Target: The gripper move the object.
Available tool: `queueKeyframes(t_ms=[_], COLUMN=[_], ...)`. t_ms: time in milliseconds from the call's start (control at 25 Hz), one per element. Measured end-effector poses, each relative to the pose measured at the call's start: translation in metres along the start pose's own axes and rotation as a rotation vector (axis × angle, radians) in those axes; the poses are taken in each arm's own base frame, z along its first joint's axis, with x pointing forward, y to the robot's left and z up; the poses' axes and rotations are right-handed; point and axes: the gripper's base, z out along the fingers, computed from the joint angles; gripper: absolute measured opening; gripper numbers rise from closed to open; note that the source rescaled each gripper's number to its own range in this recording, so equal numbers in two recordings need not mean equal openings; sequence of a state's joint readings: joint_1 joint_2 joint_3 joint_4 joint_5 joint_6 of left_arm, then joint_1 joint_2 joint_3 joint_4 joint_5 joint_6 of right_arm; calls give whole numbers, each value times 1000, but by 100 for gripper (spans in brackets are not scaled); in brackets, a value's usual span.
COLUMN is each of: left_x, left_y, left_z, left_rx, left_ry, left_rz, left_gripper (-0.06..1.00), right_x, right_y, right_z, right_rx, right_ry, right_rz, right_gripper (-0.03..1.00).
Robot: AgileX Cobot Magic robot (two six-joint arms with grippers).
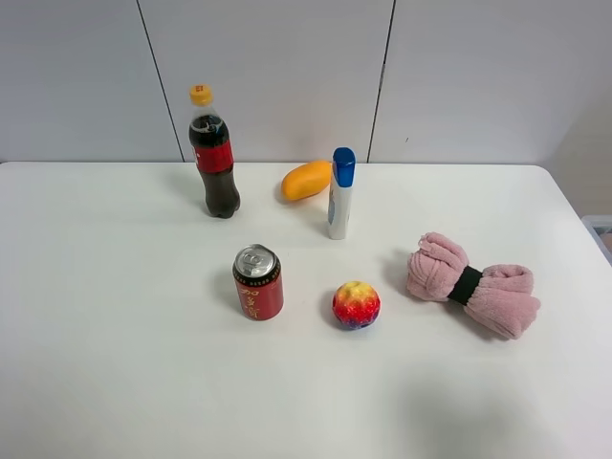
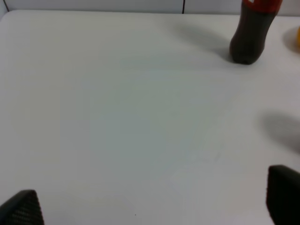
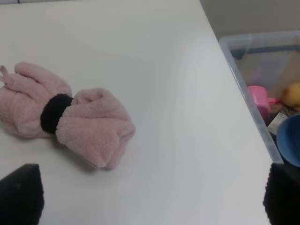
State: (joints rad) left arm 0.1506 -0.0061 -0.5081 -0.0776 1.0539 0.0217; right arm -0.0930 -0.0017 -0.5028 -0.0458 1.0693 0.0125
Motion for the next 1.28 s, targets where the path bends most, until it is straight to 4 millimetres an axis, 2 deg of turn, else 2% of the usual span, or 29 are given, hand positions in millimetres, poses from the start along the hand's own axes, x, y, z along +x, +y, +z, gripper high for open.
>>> queueKeyframes(t_ms=[1280], left_x=[0], left_y=[0], left_z=[0], left_rx=[0], left_ry=[0], left_rz=[-1], left_gripper=[100], right_x=[1], right_y=[0], right_z=[2], right_rx=[0], right_ry=[4], right_rz=[10], right_gripper=[83])
